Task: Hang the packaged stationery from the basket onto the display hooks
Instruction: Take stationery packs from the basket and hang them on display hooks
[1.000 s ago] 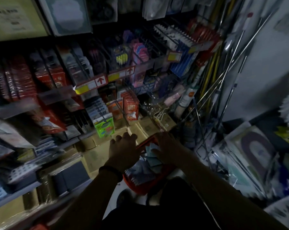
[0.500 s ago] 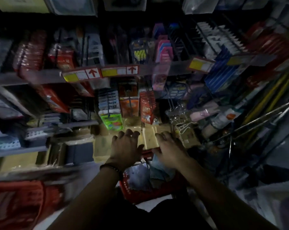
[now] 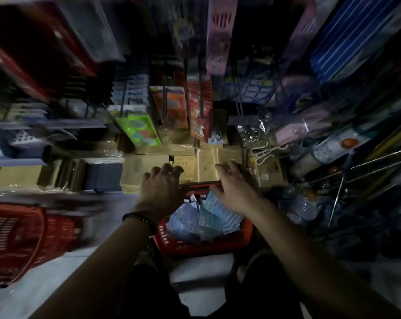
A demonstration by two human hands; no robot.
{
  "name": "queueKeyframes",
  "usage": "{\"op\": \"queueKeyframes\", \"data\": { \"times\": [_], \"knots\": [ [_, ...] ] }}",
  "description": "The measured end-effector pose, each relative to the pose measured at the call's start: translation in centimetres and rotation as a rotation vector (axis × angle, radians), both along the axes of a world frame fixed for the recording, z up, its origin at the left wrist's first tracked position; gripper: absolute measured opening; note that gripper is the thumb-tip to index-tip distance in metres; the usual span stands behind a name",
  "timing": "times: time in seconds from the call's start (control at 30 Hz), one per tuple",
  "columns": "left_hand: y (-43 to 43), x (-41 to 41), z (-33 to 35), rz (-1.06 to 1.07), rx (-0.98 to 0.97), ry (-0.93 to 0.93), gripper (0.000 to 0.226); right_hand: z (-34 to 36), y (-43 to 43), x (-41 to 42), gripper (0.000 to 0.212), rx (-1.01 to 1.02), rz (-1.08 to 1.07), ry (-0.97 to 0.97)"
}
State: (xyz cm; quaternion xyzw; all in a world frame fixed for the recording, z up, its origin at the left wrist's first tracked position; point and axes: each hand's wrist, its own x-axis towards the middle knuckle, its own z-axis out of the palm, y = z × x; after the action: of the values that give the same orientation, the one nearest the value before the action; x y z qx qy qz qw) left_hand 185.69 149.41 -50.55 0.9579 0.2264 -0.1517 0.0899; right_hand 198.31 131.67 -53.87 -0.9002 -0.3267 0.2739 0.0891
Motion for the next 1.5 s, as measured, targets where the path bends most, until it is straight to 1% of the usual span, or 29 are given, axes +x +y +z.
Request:
{"op": "queueKeyframes", "data": {
  "times": [0.2, 0.33, 0.47, 0.53, 0.67, 0.8, 0.87, 0.97, 1.07, 1.23, 1.33, 1.37, 1.43, 1.5],
  "knots": [
    [-1.3, -1.4, -10.7, -0.029, 0.048, -0.074, 0.060, -10.3, -1.3, -0.4, 0.064, 0.058, -0.021, -0.041],
    [-4.5, -4.6, -15.0, -0.039, 0.045, -0.150, 0.056, -14.7, -4.2, -2.6, 0.069, 0.093, -0.071, -0.059],
    [-9.2, -10.2, -15.8, -0.046, 0.001, -0.191, 0.050, -15.3, -10.3, -7.1, 0.068, 0.142, -0.143, -0.127],
    [-11.0, -12.4, -15.6, -0.077, 0.024, -0.203, 0.051, -15.0, -12.6, -8.8, 0.072, 0.148, -0.129, -0.147],
    [-12.8, -13.7, -15.2, -0.106, 0.073, -0.241, 0.050, -14.4, -14.4, -11.4, 0.071, 0.200, -0.133, -0.205],
    [-14.3, -15.2, -15.9, -0.160, 0.085, -0.239, 0.053, -15.6, -16.3, -14.1, 0.073, 0.193, -0.145, -0.225],
    [-14.4, -15.5, -16.7, -0.163, 0.088, -0.220, 0.056, -16.7, -16.9, -14.3, 0.073, 0.177, -0.166, -0.213],
    [-14.1, -14.9, -18.4, -0.147, 0.081, -0.171, 0.056, -18.4, -16.7, -13.6, 0.073, 0.140, -0.187, -0.143],
    [-12.9, -12.8, -20.9, -0.162, 0.044, -0.127, 0.057, -20.9, -15.5, -11.5, 0.073, 0.084, -0.189, -0.079],
    [-9.7, -7.8, -26.6, -0.215, -0.035, -0.018, 0.057, -27.1, -12.6, -6.4, 0.079, -0.027, -0.176, -0.004],
    [-7.8, -5.7, -30.4, -0.210, -0.098, -0.033, 0.054, -31.1, -10.5, -3.9, 0.087, -0.077, -0.192, 0.036],
    [-7.2, -5.3, -31.7, -0.195, -0.141, -0.048, 0.052, -32.4, -10.0, -3.3, 0.089, -0.068, -0.199, 0.046],
    [-6.6, -5.2, -34.3, -0.126, -0.311, -0.058, 0.048, -35.0, -9.5, -2.6, 0.084, 0.019, -0.239, 0.094],
    [-6.1, -4.8, -36.0, -0.079, -0.460, -0.028, 0.044, -37.0, -9.5, -2.3, 0.082, 0.115, -0.334, 0.140]
  ]
}}
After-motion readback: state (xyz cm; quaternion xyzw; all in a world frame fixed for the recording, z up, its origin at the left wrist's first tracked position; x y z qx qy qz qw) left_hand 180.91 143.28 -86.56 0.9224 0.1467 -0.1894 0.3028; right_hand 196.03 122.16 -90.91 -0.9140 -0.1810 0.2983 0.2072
